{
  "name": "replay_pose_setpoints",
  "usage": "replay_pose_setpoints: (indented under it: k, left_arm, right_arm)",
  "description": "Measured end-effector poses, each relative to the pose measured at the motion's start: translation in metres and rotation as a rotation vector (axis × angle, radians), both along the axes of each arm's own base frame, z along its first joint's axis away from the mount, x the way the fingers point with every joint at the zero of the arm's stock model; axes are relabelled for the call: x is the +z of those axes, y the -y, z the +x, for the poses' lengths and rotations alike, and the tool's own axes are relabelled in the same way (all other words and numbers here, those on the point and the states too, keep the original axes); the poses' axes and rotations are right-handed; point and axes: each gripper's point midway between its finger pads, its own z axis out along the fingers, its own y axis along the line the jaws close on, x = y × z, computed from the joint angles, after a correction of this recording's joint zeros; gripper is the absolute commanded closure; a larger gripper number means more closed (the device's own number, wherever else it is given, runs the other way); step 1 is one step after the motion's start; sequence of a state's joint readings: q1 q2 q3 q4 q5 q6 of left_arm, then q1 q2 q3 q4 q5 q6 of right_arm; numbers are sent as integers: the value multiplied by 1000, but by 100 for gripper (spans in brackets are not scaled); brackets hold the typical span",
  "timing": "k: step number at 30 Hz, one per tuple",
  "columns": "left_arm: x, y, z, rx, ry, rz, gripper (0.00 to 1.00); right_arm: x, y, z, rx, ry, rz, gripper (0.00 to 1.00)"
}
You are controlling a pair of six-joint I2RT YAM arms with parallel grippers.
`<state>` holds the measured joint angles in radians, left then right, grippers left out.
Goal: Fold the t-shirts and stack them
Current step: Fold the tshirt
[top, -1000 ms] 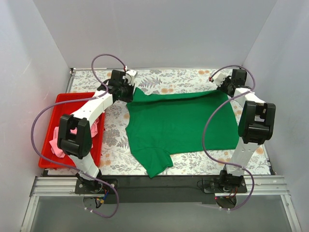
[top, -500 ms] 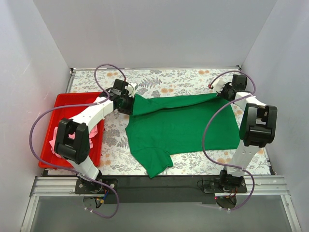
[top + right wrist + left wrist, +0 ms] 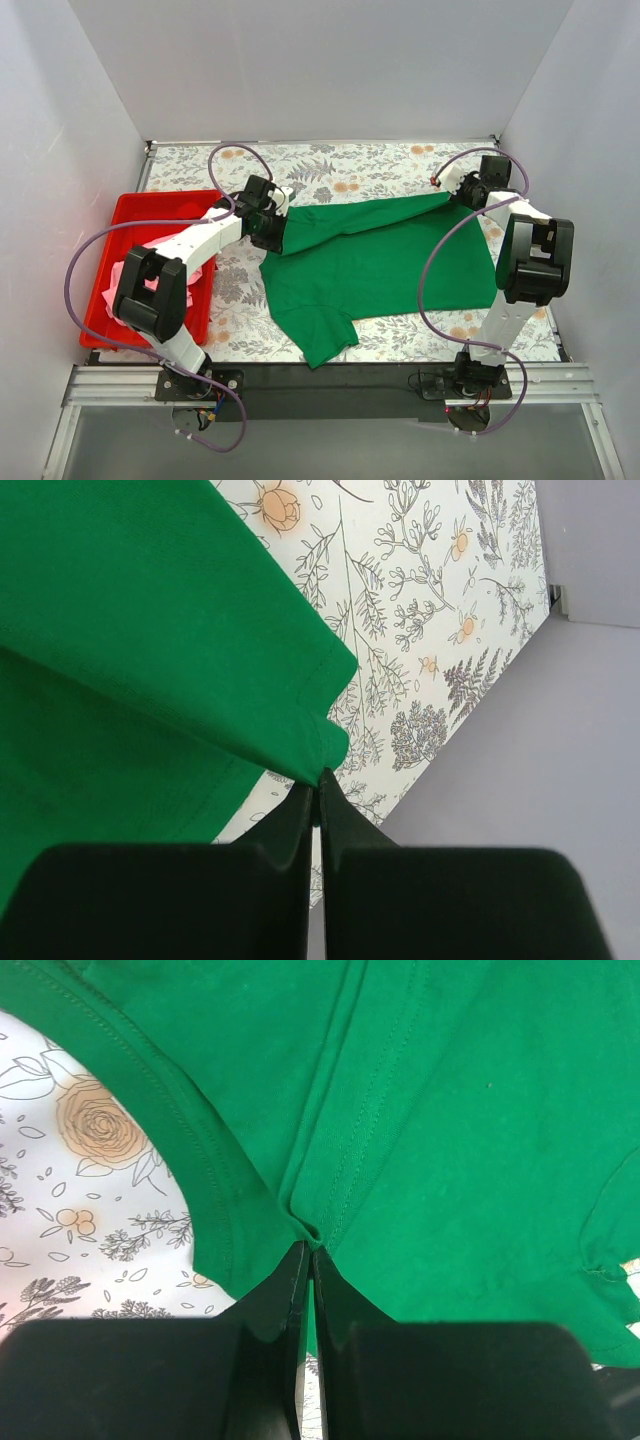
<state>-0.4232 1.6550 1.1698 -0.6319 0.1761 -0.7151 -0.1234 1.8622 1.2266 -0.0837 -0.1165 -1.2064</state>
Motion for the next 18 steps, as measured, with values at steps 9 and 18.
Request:
replay_pose_setpoints:
  k: [9, 18]
  left_arm:
    - [-1, 5, -6, -18, -23, -18, 100]
    - [-6, 9, -15, -39, -60, -43, 100]
  right_arm:
    - [-8, 0, -6, 10, -19, -15, 99]
    - [-23, 3, -18, 20, -60, -41, 99]
